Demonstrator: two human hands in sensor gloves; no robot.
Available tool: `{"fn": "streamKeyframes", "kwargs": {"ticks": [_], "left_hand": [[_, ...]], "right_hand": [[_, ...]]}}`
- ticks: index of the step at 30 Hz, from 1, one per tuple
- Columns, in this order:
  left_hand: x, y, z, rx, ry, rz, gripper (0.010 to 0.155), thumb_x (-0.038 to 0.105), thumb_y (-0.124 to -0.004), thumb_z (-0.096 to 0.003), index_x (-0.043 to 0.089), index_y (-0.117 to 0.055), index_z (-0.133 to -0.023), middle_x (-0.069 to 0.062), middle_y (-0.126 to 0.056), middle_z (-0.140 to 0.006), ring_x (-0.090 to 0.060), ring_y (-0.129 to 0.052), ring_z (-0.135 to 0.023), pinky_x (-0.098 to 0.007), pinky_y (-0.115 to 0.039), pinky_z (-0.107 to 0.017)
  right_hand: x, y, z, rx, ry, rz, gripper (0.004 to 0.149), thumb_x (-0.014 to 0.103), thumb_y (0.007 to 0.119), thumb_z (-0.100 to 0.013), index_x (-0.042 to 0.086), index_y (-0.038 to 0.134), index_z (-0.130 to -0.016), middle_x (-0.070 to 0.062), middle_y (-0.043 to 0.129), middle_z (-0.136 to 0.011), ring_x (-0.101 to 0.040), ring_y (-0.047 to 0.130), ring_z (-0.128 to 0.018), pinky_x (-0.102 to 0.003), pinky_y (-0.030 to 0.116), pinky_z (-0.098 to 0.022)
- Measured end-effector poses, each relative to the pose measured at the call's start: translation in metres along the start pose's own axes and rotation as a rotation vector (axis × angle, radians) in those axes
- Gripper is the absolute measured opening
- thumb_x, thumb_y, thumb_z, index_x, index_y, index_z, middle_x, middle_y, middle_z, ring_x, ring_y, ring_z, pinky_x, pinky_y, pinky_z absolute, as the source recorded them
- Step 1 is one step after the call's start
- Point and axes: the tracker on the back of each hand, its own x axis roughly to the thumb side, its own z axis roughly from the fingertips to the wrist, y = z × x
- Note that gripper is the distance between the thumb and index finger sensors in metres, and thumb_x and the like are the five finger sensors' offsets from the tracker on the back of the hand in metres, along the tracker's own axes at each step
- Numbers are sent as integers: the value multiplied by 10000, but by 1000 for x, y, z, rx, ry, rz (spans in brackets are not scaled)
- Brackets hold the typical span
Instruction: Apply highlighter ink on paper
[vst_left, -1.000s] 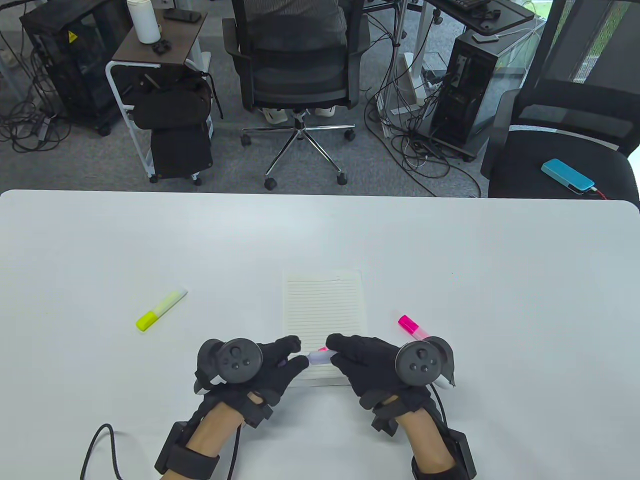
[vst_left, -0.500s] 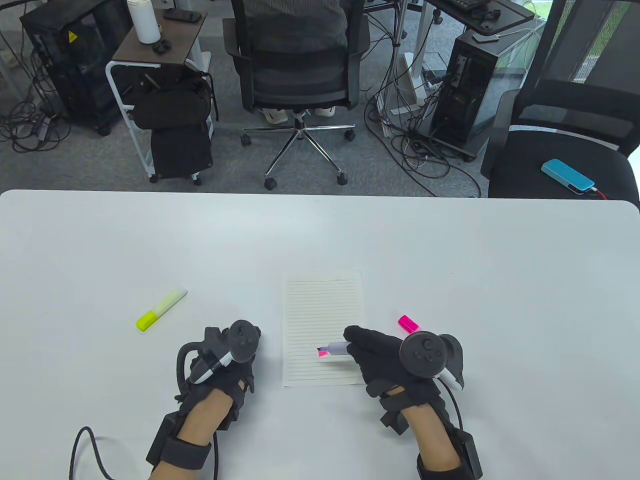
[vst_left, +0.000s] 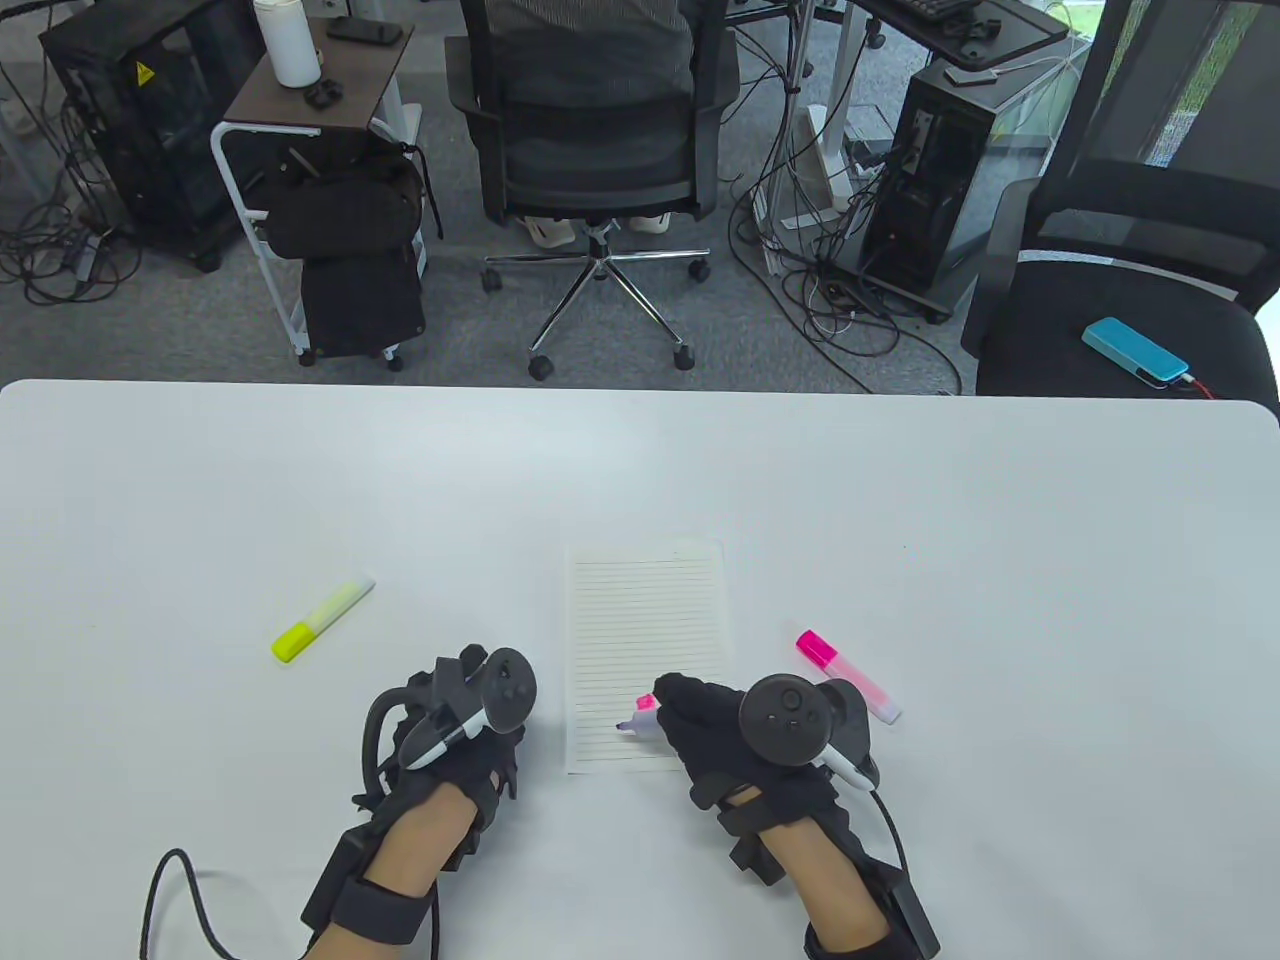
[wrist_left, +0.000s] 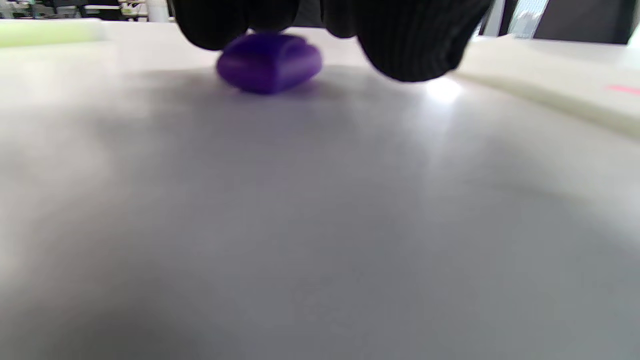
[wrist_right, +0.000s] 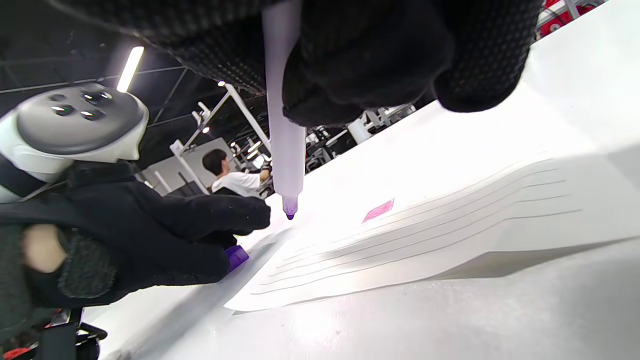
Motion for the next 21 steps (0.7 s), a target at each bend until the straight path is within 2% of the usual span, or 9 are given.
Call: {"fn": "streamKeyframes", "kwargs": {"ticks": [4, 7, 12, 21], "left_hand": [[21, 2, 6, -8, -196, 34, 650, 404, -773, -431, 300, -584, -1044, -14, -513, -1139, -442, -533, -1017, -674, -398, -722], [32, -2, 8, -49, -255, 44, 636, 419, -767, -432, 325, -605, -1040, 2, -549, -1148, -446, -533, -1028, -681, -384, -720], [39, -7, 9, -107, -270, 18, 622, 437, -767, -431, 334, -637, -1030, 18, -592, -1136, -452, -518, -1043, -688, -358, -720], [38, -9, 10, -166, -249, 12, 615, 446, -764, -432, 342, -639, -1025, 50, -532, -1144, -452, -513, -1044, -684, -351, -721]], "right_hand": [[2, 3, 0, -14, 20, 19, 393, 358, 783, -635, 160, 759, -973, -125, 945, -617, -249, 929, -320, -540, 791, -525], [2, 6, -1, 1, 22, 26, 398, 356, 781, -636, 157, 752, -979, -128, 942, -625, -249, 929, -326, -541, 789, -528], [4, 10, -2, -5, 22, 84, 399, 357, 772, -637, 164, 742, -985, -127, 937, -640, -248, 928, -339, -539, 784, -535], [7, 18, -4, 27, 22, 113, 400, 357, 767, -638, 168, 737, -990, -127, 933, -647, -247, 927, -346, -540, 781, -540]]}}
